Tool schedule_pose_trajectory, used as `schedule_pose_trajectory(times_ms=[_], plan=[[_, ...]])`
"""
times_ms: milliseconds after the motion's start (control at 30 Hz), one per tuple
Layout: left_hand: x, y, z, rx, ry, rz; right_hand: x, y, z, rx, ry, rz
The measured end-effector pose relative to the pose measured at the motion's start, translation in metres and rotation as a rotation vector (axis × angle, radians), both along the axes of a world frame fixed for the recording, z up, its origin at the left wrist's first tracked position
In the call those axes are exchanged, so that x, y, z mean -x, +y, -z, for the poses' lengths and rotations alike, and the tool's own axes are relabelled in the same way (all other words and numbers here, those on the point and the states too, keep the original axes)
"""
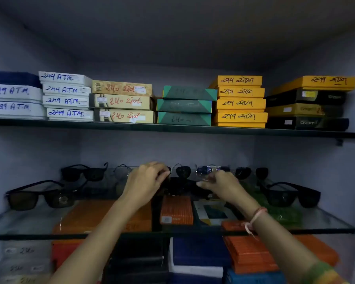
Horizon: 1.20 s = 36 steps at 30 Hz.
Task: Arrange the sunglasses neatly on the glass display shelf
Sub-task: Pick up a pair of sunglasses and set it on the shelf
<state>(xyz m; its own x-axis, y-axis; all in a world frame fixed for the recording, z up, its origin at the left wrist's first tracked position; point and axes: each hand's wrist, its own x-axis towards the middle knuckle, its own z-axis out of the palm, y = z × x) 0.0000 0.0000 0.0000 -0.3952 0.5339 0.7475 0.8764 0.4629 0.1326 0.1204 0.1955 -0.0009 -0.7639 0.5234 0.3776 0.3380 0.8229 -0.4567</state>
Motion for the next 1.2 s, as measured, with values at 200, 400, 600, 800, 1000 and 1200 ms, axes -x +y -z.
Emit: schedule_pose_trajectory(times_ms=[200,400,600,800,1000,1200], plan=[[0.011,0.027,-0.004,0.079,-0.147,-0.019,0.013,0.019,-0.002,0.156,-0.179,-0.154],[0.014,0.039,-0.016,0.094,-0.247,0.043,0.003,0.026,-0.011,0.115,0.054,-0.140],[0.009,0.043,-0.025,0.121,-0.328,0.089,-0.016,0.031,-0.021,-0.032,0.285,-0.170],[-0.003,0.045,-0.034,0.153,-0.299,0.070,-0.033,0.034,-0.023,0.022,0.318,-0.232],[-0.021,0.052,-0.038,0.074,-0.273,0.034,-0.049,0.044,-0.038,0.154,0.299,-0.138],[-0.033,0.067,-0.042,0.061,-0.330,-0.026,-0.057,0.050,-0.049,-0.046,0.205,0.095]])
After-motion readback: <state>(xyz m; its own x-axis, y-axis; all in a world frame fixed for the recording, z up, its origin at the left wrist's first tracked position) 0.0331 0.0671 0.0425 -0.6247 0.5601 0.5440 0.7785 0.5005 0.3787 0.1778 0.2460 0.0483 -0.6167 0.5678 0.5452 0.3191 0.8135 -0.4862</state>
